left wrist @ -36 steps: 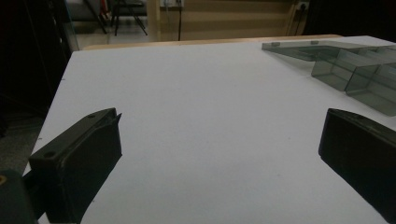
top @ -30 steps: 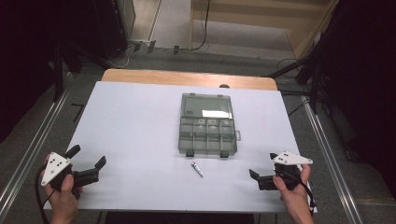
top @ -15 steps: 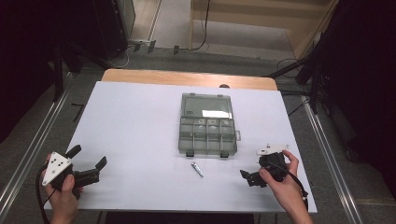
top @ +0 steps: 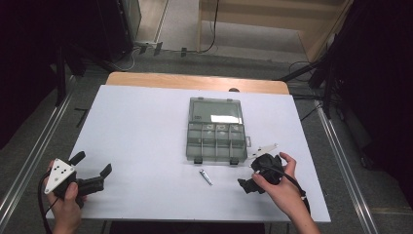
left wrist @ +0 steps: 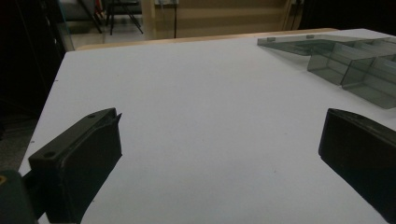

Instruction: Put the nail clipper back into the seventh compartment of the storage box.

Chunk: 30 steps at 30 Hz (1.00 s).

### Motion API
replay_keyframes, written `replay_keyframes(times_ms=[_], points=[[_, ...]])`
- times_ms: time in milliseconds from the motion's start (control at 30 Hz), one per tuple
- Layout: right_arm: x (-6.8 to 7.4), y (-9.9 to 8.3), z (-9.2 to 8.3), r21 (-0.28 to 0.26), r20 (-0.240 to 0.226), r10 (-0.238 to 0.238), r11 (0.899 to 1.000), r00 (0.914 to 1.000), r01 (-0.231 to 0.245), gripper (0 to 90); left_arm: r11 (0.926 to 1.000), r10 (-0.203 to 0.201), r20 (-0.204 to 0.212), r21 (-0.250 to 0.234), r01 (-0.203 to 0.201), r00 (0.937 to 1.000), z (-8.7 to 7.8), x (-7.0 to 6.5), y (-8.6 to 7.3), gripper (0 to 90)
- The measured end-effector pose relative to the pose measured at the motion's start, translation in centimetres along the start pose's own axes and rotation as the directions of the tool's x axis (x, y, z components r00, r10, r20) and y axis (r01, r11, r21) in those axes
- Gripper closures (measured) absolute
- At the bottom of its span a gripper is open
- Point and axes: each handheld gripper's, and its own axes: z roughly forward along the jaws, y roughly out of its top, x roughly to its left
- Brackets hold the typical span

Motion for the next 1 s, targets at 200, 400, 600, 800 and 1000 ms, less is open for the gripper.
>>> replay_keyframes(times_ms=[200, 400, 600, 800, 1000], points=[[1.6, 1.4, 0.3, 0.014, -0.033, -0.018, 1.000, 0.9993, 0.018, 1.7, 1.0000, 0.003, 0.000, 0.001, -0.003, 1.0000, 0.0, 0.0, 0.0, 0.0], [2.9, 2.4, 0.7, 0.020, -0.038, -0.033, 0.999, 0.9987, 0.034, 12.8, 1.0000, 0.003, 0.001, 0.001, -0.003, 1.0000, 0.0, 0.0, 0.0, 0.0], [4.6, 3.5, 1.3, 0.039, -0.076, -0.054, 0.998, 0.9956, 0.057, 14.2, 1.0000, 0.004, 0.004, 0.002, -0.004, 1.0000, 0.1, 0.0, 0.0, 0.0], [5.5, 4.3, 1.6, 0.016, -0.104, -0.045, 0.999, 0.9936, 0.047, 32.2, 1.0000, 0.002, 0.004, 0.002, -0.002, 1.0000, 0.1, 0.0, 0.0, 0.0], [6.2, 5.1, 2.0, 0.026, -0.160, -0.016, 0.999, 0.9870, 0.020, 43.0, 1.0000, 0.002, 0.007, 0.003, -0.002, 1.0000, 0.1, 0.0, 0.0, 0.0]])
